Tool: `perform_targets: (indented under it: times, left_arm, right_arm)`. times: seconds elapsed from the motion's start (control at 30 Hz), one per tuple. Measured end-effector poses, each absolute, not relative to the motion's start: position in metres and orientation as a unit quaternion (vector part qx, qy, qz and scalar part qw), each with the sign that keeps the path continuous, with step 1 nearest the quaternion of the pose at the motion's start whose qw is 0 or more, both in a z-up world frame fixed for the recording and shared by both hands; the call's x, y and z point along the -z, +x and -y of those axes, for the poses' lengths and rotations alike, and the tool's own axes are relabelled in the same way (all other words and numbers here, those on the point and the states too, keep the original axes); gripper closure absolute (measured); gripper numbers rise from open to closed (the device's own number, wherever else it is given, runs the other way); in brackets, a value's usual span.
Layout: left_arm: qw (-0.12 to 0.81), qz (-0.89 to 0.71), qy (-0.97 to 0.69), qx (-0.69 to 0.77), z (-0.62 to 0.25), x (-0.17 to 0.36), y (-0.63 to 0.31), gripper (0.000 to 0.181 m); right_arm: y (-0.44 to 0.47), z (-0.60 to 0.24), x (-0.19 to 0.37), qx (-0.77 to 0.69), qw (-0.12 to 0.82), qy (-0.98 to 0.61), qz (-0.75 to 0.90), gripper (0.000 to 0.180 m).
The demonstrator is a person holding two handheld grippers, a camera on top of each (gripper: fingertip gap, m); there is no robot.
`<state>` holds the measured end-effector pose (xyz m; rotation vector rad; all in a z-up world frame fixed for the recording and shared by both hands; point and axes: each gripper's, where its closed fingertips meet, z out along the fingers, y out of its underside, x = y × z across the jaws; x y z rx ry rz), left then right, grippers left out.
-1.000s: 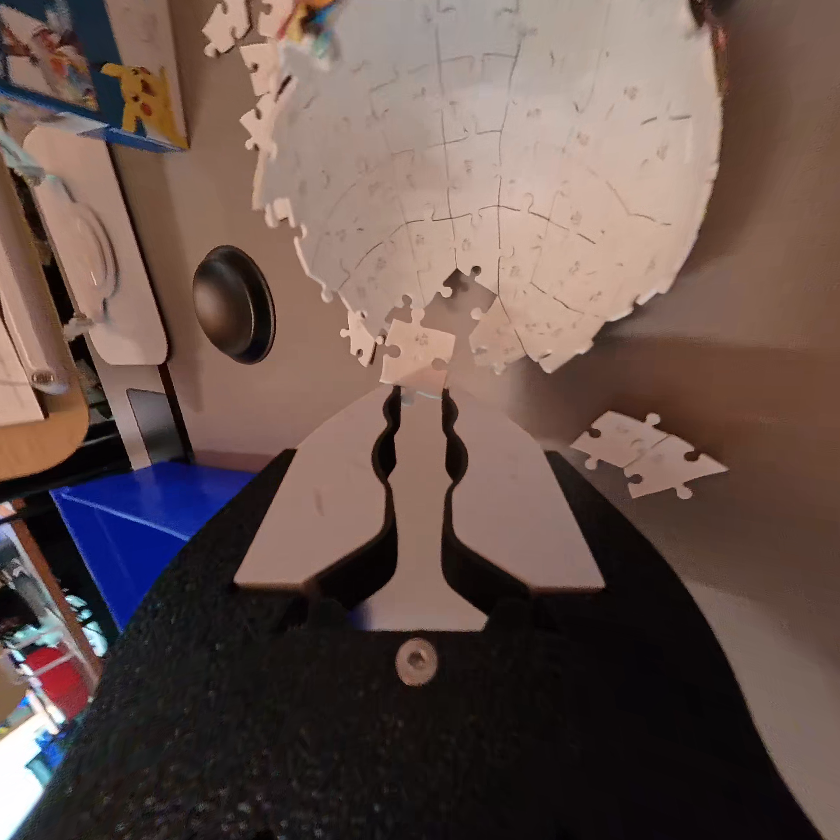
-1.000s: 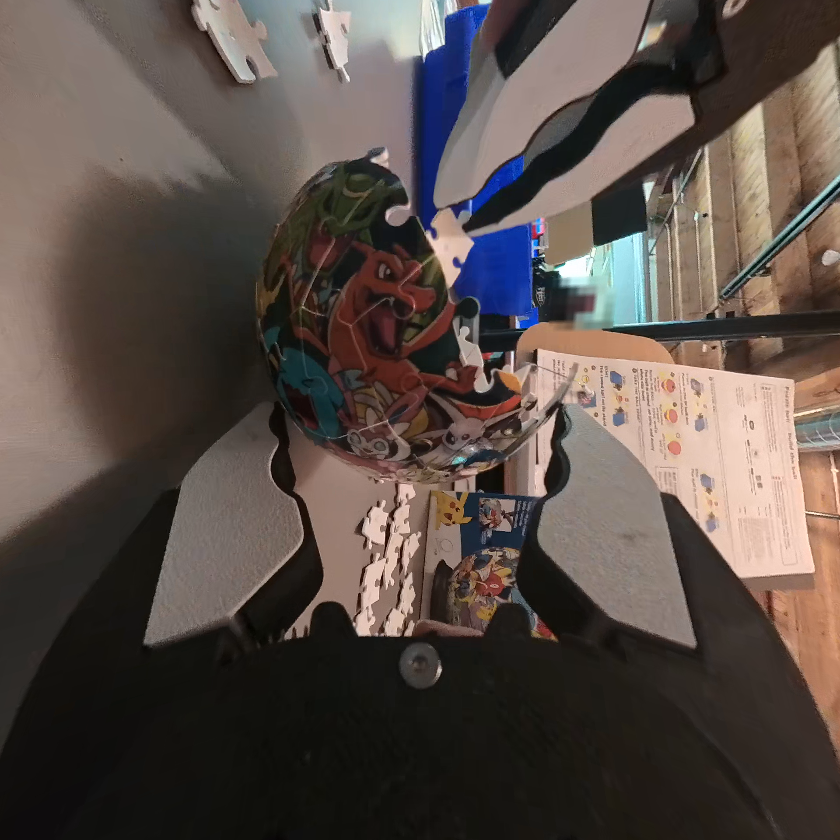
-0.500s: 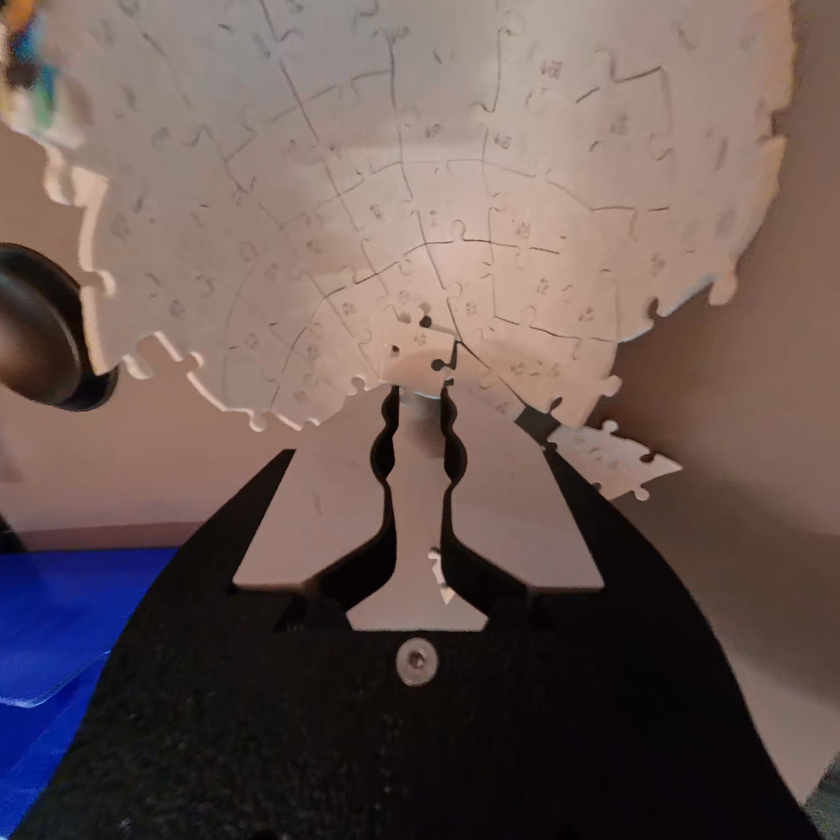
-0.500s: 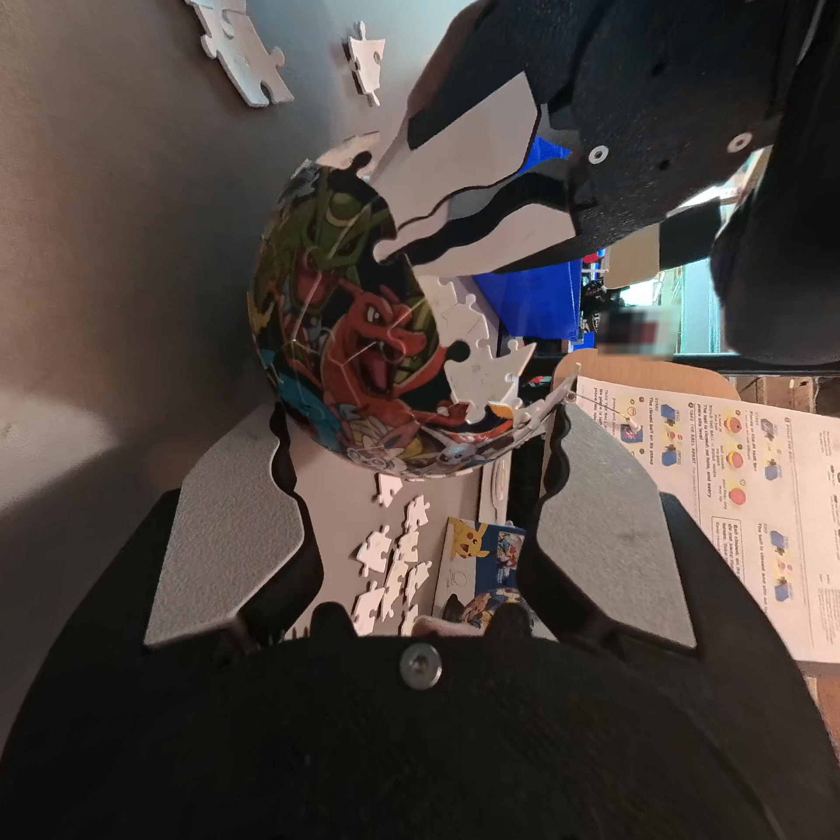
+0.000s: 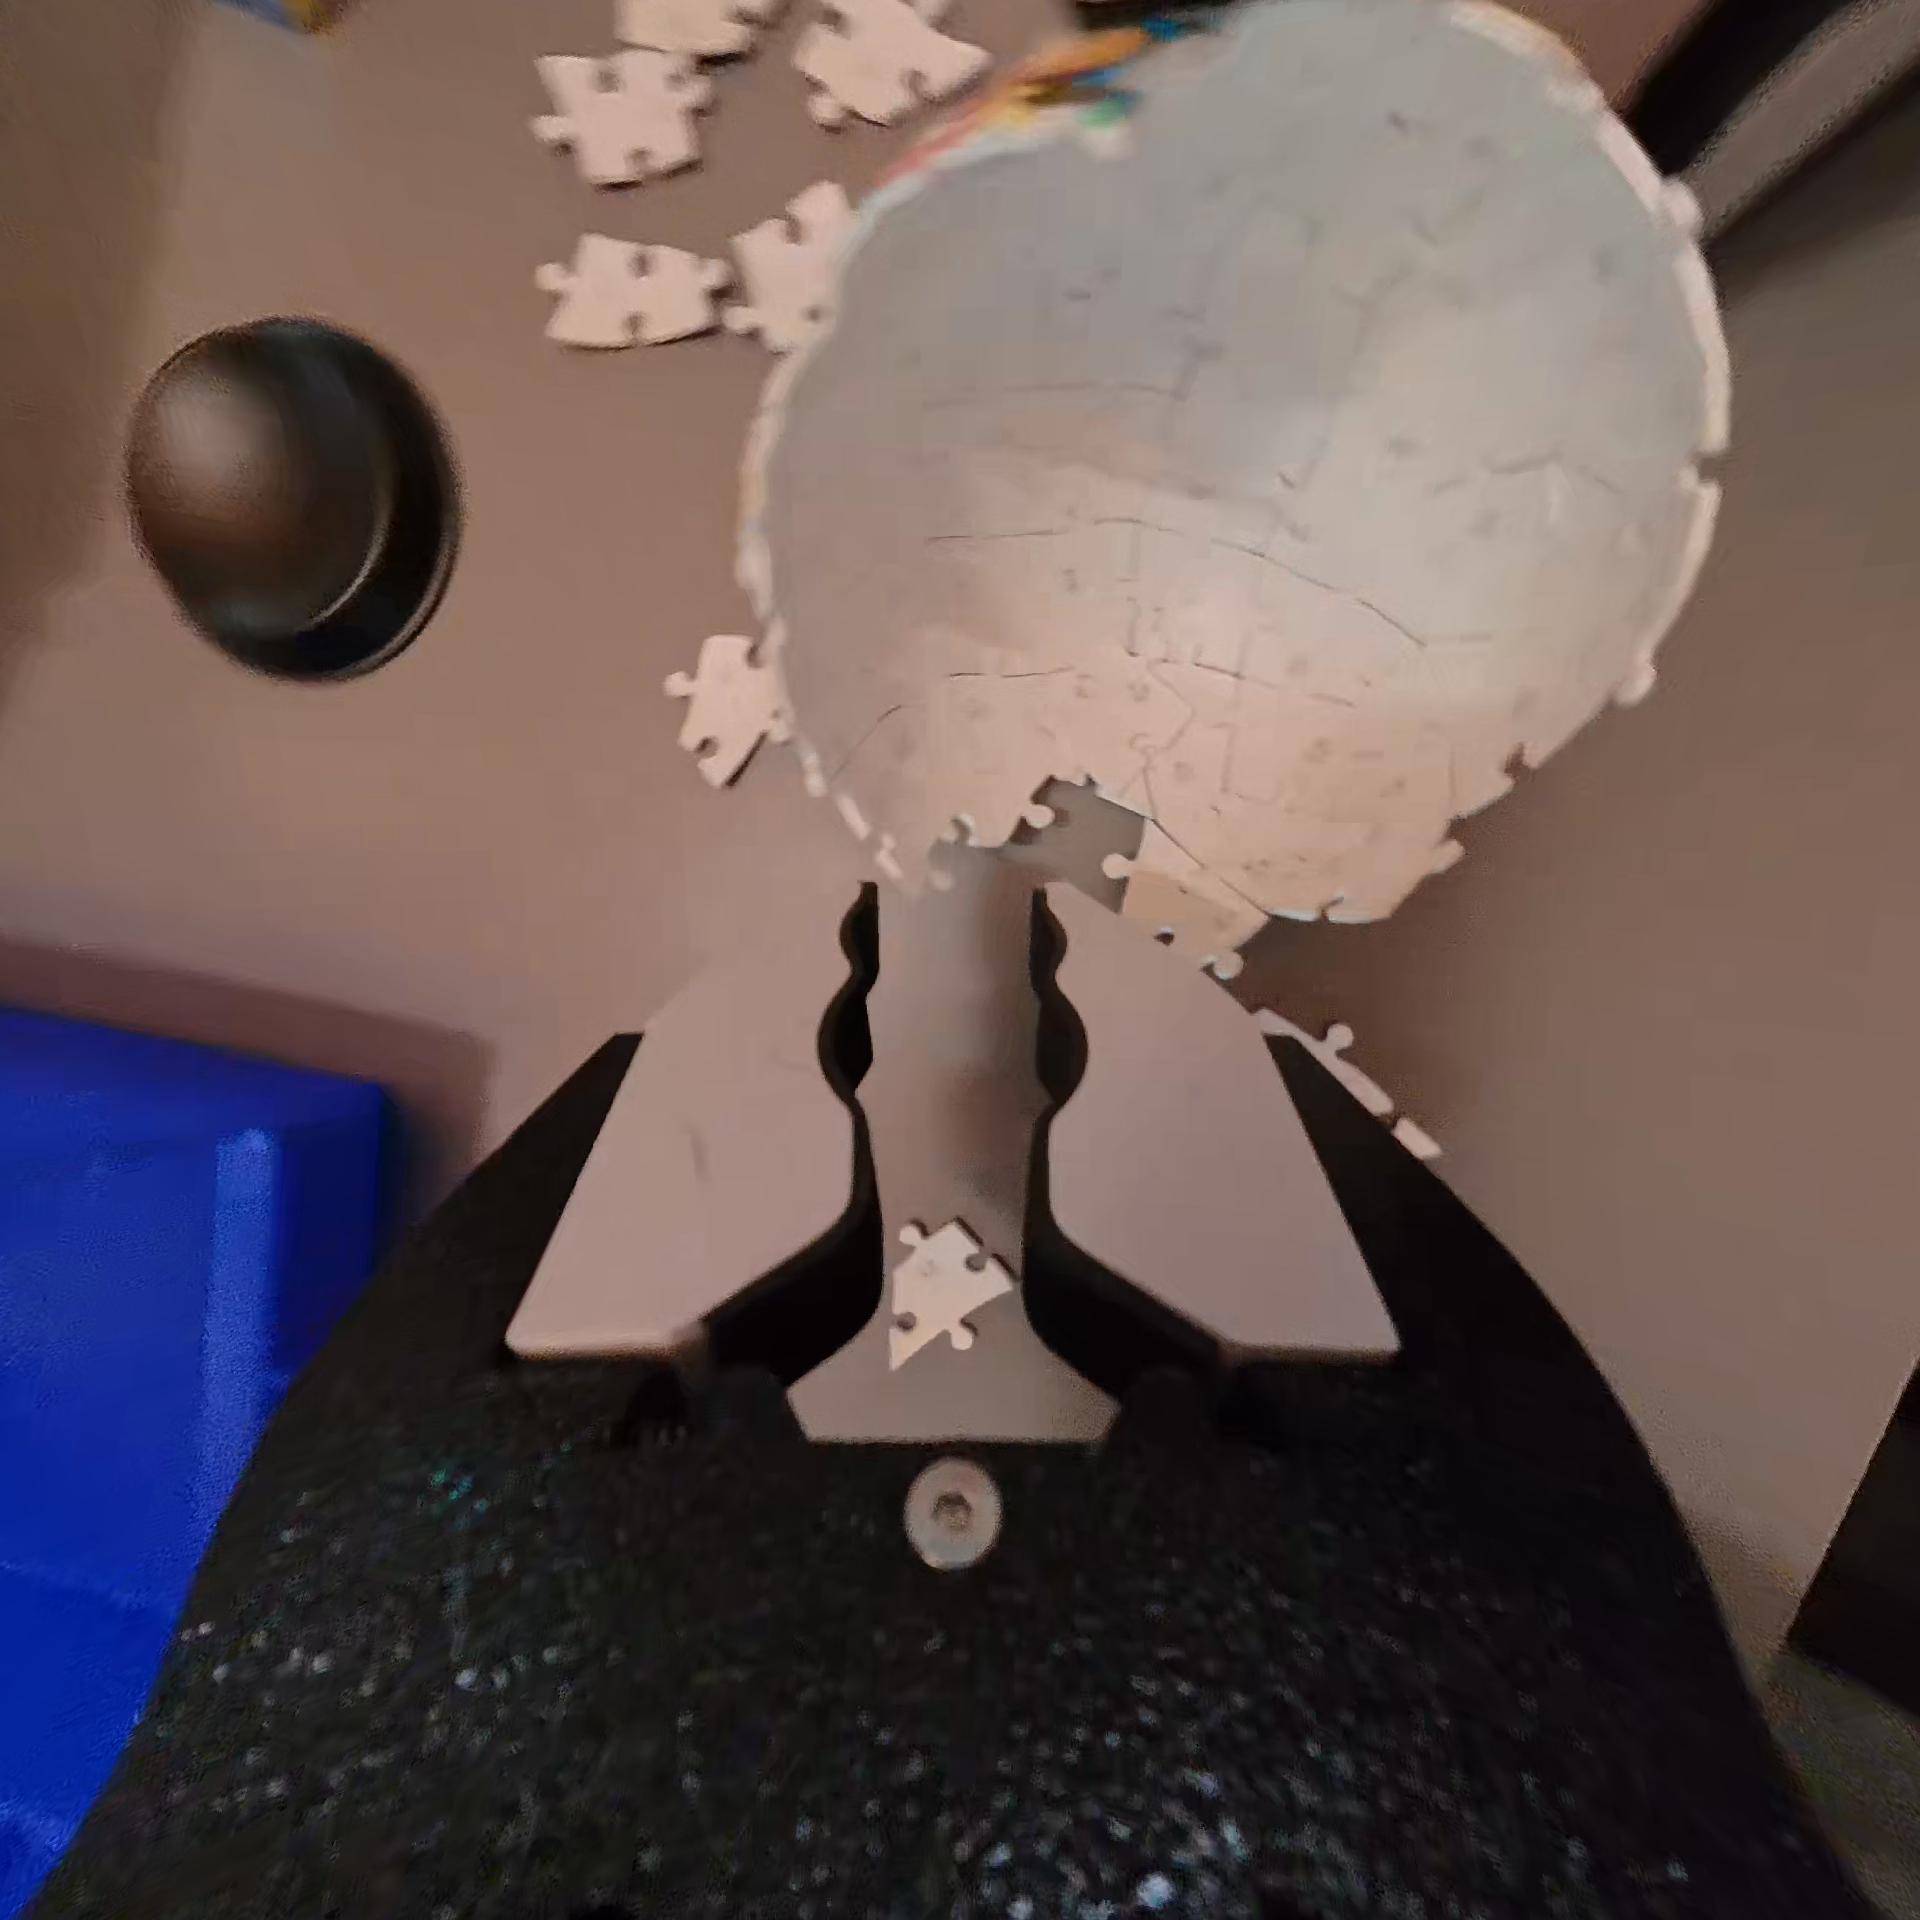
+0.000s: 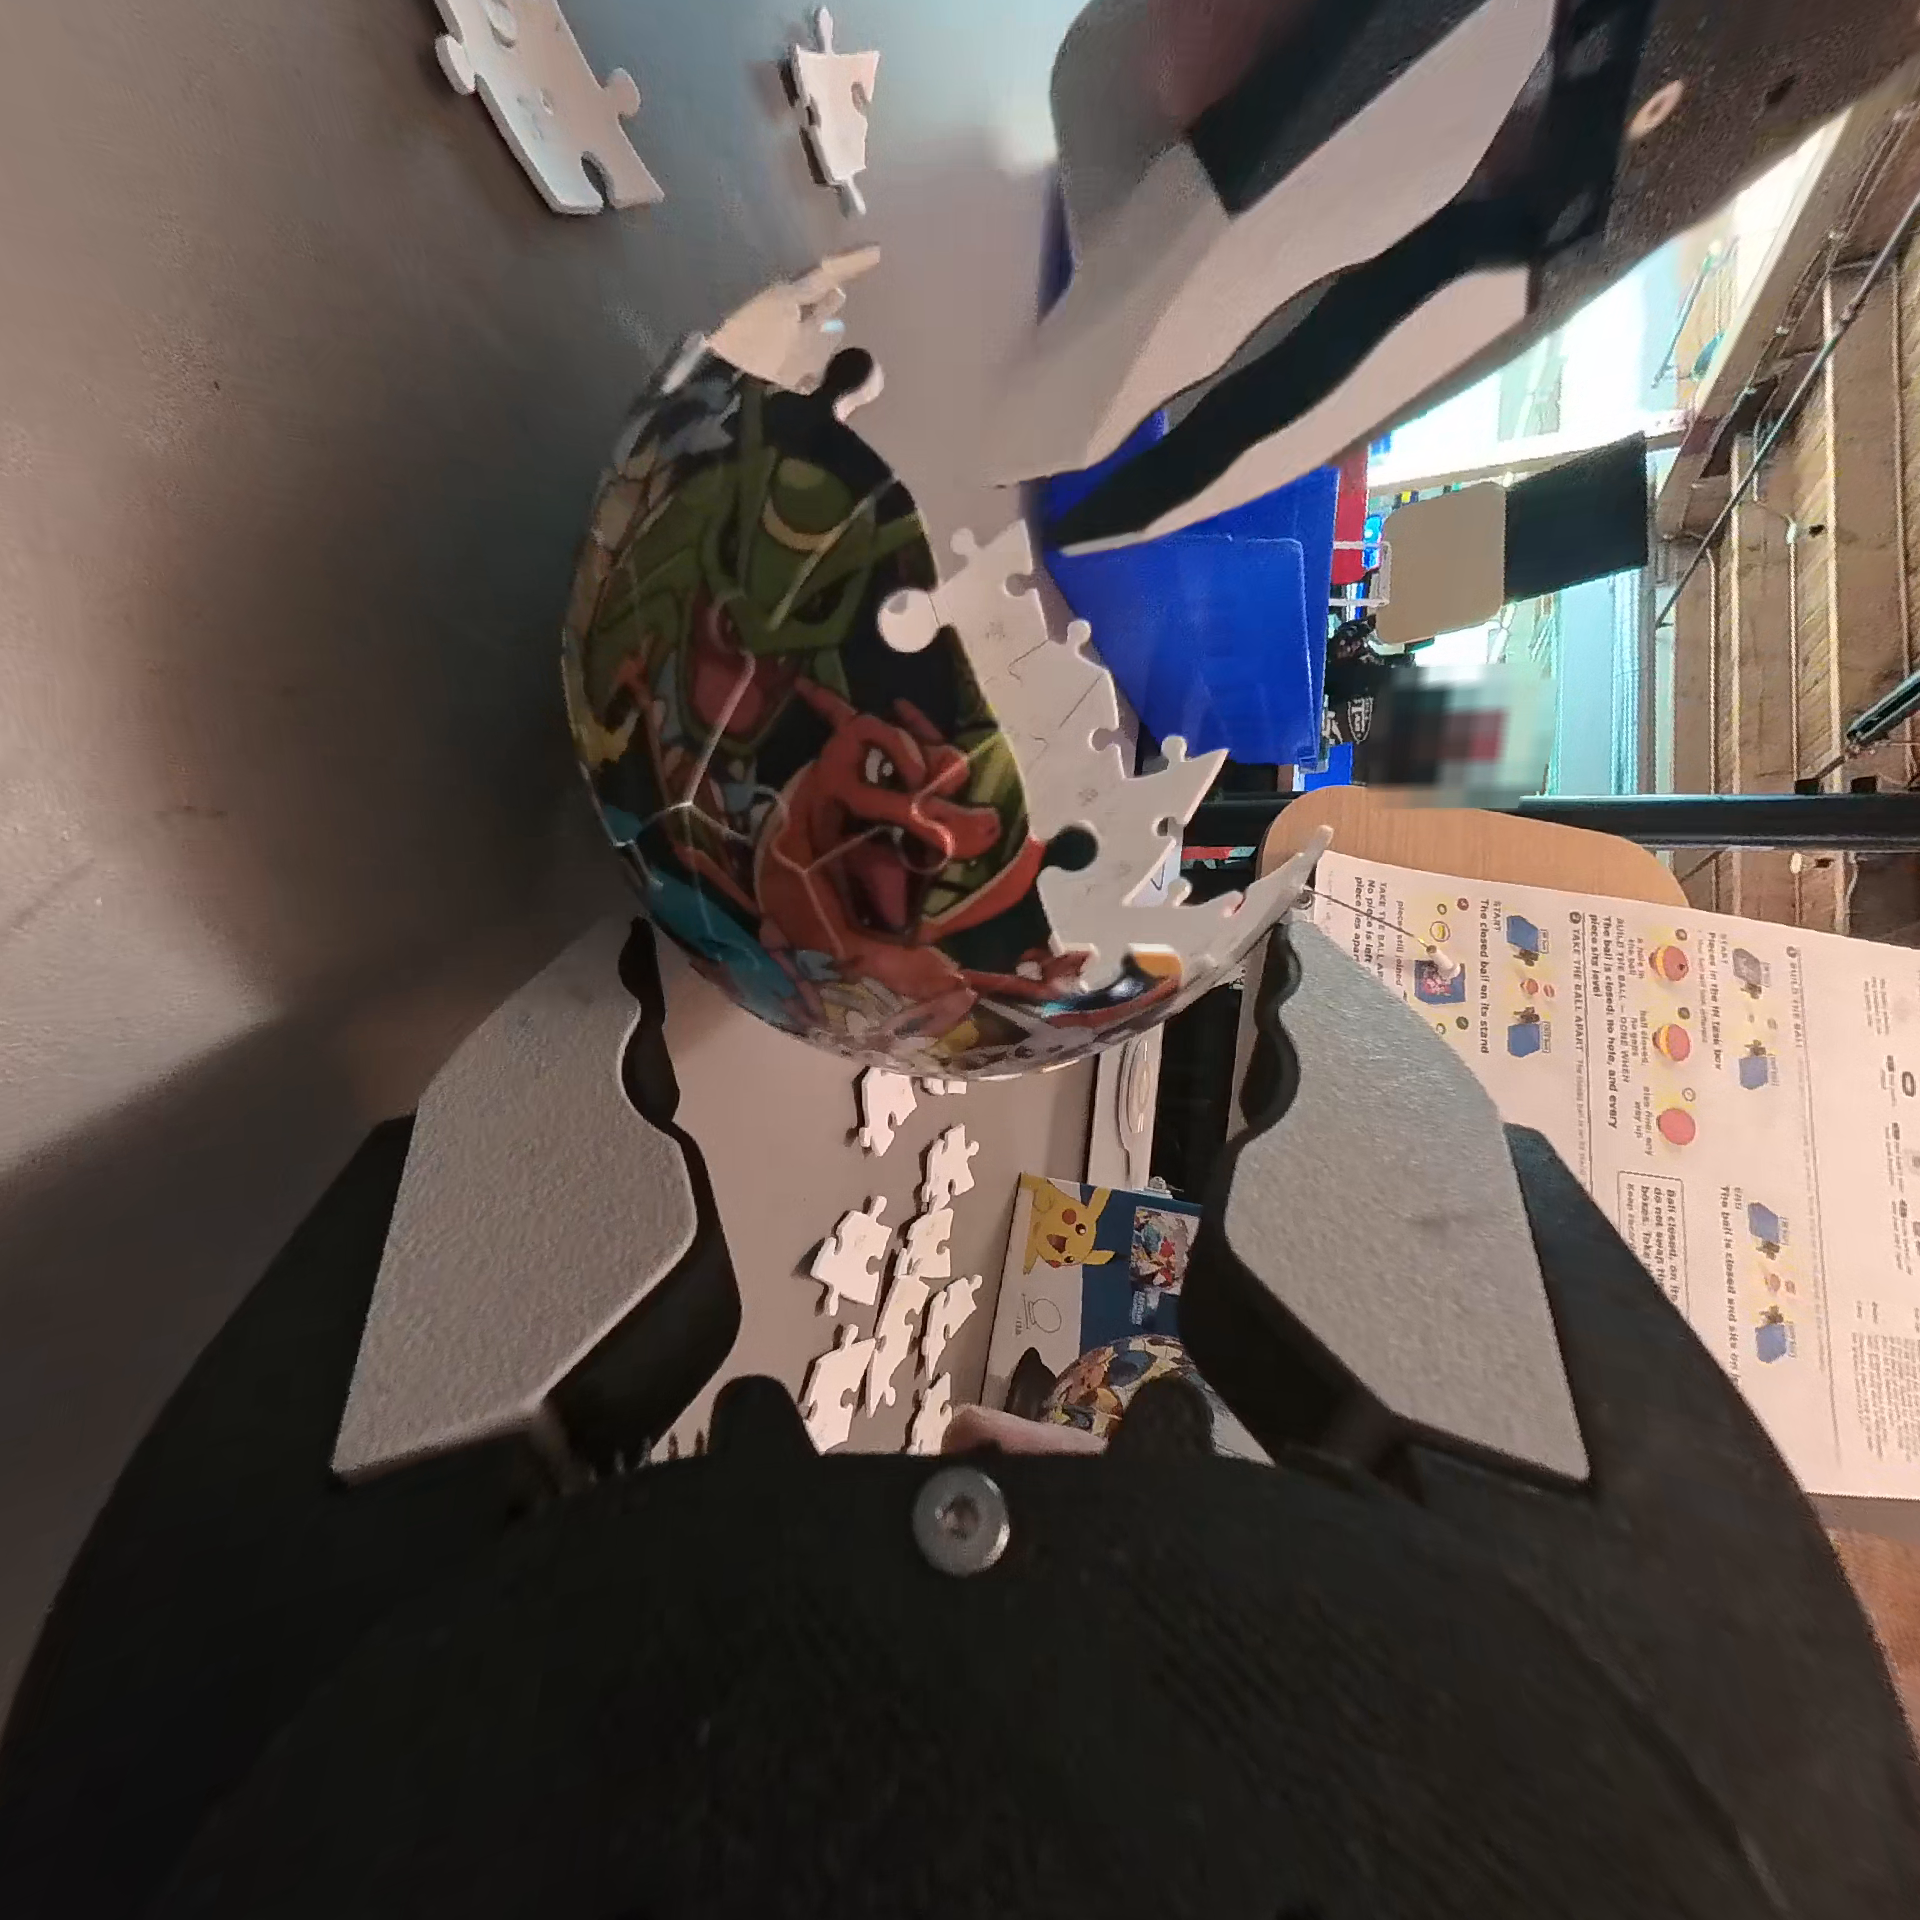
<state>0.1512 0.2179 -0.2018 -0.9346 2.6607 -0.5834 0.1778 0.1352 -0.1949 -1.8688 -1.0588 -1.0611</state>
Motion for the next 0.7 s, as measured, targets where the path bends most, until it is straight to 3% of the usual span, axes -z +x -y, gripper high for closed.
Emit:
perform_targets:
  times: [0.2, 0.33, 0.47, 0.7]
  left_arm:
    - [0.143, -0.784, -0.501, 0.336, -0.243, 0.197, 0.149, 0.145]
    - [0.168, -0.761, -0.519, 0.351, -0.249, 0.201, 0.151, 0.119]
    - [0.21, -0.806, -0.439, 0.337, -0.229, 0.186, 0.168, 0.125]
    - [0.204, -0.911, -0.276, 0.227, -0.199, 0.183, 0.197, 0.132]
  right_arm:
    - [0.17, -0.135, 0.194, 0.429, 0.365, -0.709, 0.424, 0.07]
    - [0.169, -0.136, 0.193, 0.429, 0.363, -0.707, 0.429, 0.07]
    - [0.167, -0.138, 0.193, 0.426, 0.355, -0.708, 0.437, 0.07]
    - [0.167, -0.14, 0.194, 0.422, 0.353, -0.714, 0.434, 0.069]
